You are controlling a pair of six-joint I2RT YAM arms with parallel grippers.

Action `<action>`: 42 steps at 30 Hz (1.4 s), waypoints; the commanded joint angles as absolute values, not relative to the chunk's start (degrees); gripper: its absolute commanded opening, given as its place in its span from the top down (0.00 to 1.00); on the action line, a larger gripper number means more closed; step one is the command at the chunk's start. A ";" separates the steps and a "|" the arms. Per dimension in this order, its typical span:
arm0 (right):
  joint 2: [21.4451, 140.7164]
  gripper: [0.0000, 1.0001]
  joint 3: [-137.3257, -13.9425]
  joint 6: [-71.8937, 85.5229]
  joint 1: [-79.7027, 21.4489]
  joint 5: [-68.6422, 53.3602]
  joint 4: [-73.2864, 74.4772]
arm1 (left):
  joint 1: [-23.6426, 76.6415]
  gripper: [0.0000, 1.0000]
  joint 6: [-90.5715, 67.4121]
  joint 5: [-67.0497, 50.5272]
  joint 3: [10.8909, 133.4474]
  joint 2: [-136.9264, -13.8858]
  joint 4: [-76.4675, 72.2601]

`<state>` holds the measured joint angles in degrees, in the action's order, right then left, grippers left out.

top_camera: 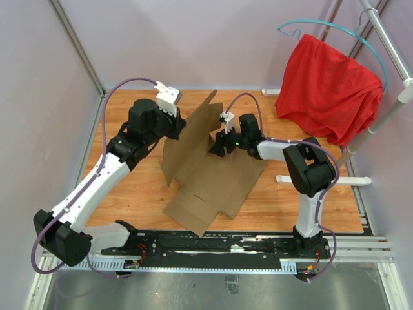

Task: Fold the paper box

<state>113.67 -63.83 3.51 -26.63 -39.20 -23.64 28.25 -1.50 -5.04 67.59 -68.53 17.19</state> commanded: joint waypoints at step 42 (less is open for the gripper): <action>58.43 0.69 -26.53 22.75 -20.83 -12.14 22.25 | 28.23 1.00 -1.98 -3.94 66.26 -61.83 25.09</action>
<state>56.27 -27.75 21.45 -20.25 -14.48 21.50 28.25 -1.74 -3.68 66.61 -62.08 25.82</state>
